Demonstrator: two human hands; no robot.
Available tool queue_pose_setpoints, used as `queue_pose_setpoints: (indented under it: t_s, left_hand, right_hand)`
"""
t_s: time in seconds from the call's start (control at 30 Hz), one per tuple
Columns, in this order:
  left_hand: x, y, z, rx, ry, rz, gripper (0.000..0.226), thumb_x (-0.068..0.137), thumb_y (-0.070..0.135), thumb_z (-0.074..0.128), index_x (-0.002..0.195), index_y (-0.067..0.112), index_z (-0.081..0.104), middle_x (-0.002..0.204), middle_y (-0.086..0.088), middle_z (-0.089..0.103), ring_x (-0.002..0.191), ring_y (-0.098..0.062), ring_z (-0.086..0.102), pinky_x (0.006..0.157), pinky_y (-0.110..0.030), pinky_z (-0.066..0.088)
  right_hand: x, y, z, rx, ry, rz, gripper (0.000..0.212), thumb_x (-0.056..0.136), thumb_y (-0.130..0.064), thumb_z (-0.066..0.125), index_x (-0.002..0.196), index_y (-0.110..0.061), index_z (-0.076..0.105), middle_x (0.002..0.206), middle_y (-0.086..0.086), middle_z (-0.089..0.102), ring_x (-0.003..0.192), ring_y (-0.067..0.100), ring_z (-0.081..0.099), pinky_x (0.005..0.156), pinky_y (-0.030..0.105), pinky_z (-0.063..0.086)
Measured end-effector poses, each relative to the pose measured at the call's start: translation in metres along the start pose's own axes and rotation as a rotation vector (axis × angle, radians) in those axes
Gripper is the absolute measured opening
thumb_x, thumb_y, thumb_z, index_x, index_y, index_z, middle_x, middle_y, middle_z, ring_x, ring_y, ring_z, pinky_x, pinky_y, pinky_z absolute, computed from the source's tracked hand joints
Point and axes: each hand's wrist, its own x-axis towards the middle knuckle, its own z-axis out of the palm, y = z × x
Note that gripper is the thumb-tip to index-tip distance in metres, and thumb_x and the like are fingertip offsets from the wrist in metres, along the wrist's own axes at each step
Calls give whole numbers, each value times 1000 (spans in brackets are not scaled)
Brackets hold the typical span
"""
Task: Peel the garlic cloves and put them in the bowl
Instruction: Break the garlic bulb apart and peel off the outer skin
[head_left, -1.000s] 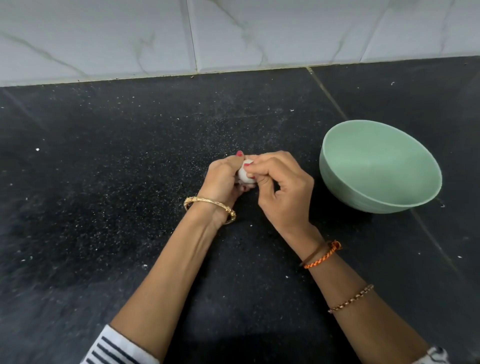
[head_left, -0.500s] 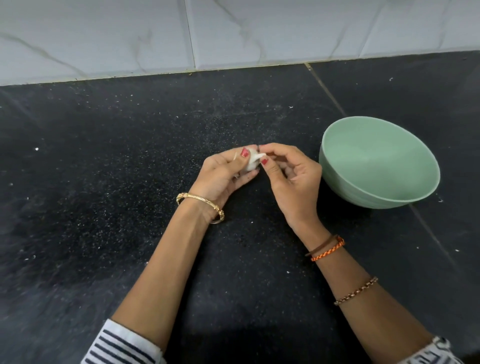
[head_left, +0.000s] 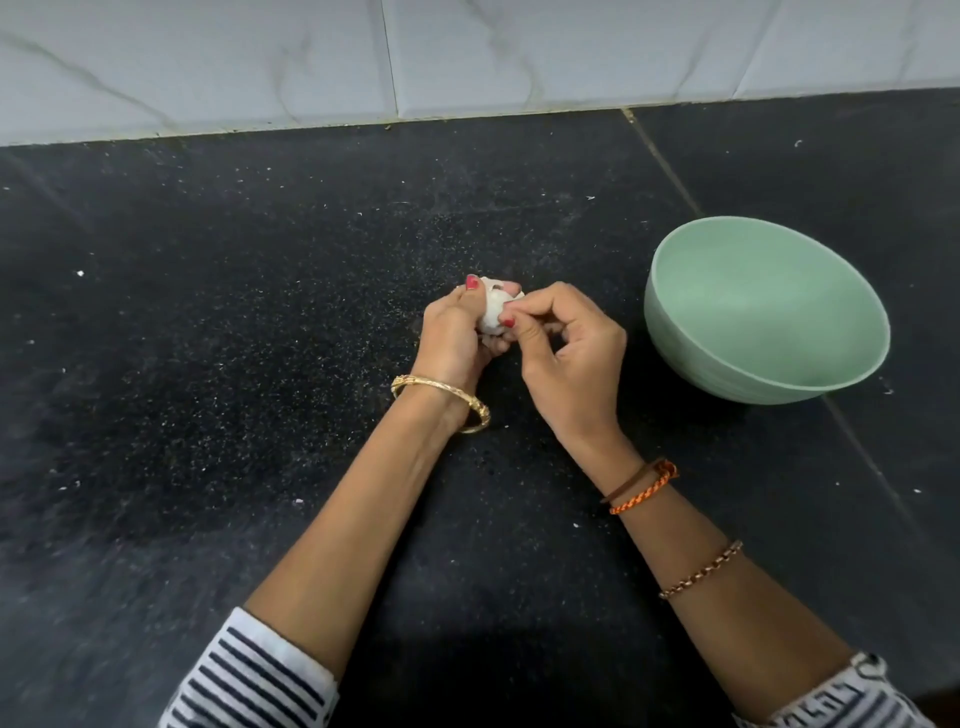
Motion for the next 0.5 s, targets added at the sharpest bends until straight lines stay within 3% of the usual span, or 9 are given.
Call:
queue_pose_setpoints:
  t_s: [0.2,0.33,0.4,0.5]
  left_hand:
    - [1,9,-9,-169,-41,-144,35,98,18,41,74,5,62,61,-1,67,64,-13,61,51,-17,52]
    - [1,15,-16,-236,-62,-184,19,98,9,40,89,5,58,62,-4,69,54,-10,67,47,-16,52]
    - [2,16,-19,-162,-71,-166,16,98,6,40,94,4,56,63,-7,70,54,-13,67,46,-14,51]
    - [3,13,-24,43,-178,-54,25,89,-10,47,100,7,61,73,-2,72,67,-12,70,59,-15,54]
  right_hand:
    - [2,0,-2,-13,38,-88,7,81,2,62,75,0,66,76,-1,61,76,-6,55,69,10,44]
    - [6,-2,-5,96,81,-15,19,82,6,58,86,-12,64,81,-8,61,78,3,59,71,18,48]
    - [8,-1,-7,125,99,22,23,82,8,57,89,-14,62,82,-7,61,80,1,59,74,17,48]
    - [8,0,-8,142,98,64,23,82,8,56,90,-12,64,84,-1,63,82,1,61,75,16,48]
